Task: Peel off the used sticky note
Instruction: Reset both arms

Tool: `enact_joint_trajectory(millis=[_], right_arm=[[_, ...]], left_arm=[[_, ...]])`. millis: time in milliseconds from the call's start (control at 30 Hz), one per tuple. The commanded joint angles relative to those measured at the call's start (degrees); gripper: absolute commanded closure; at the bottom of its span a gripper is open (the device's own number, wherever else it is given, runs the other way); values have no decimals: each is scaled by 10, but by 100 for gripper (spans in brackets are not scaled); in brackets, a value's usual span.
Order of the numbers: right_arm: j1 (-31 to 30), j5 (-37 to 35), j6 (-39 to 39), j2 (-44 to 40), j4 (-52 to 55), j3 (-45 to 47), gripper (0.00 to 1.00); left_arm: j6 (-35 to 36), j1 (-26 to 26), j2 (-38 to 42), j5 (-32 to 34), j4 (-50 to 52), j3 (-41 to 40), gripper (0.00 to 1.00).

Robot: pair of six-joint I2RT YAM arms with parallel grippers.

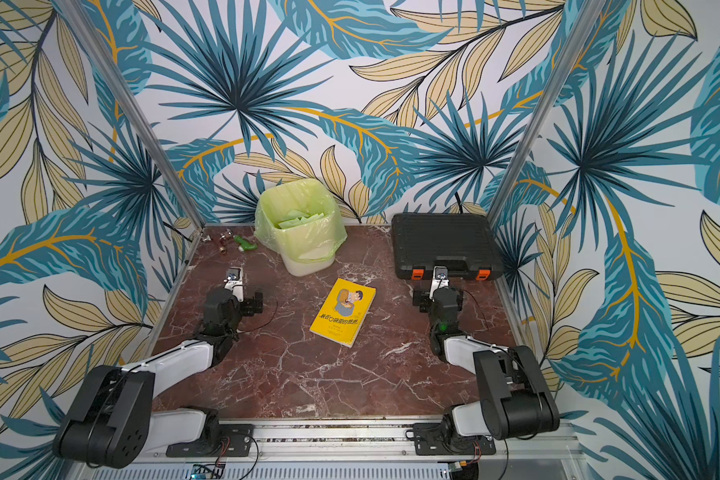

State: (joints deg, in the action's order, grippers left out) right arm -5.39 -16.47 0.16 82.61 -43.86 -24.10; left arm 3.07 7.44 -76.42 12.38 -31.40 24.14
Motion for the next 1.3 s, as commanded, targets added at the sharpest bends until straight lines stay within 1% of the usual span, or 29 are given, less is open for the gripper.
enact_joint_trajectory(millis=[0,133,333,567,1267], right_arm=[[2,5,-9,16,-54,14,0],[3,5,-6,22,-58,14,1],[7,-1,2,42,-90,23,1],[8,-1,2,44,-92,23,0],[8,-1,2,44,-91,23,1]], left_arm=[[25,-2,-34,-10,-90,-5,0],[33,-3,-70,-14,-147,-18,0],[25,-5,-109,3,-208,-31,0],[19,-5,-106,13,-189,-24,0],[19,-5,-106,13,-190,-24,0]])
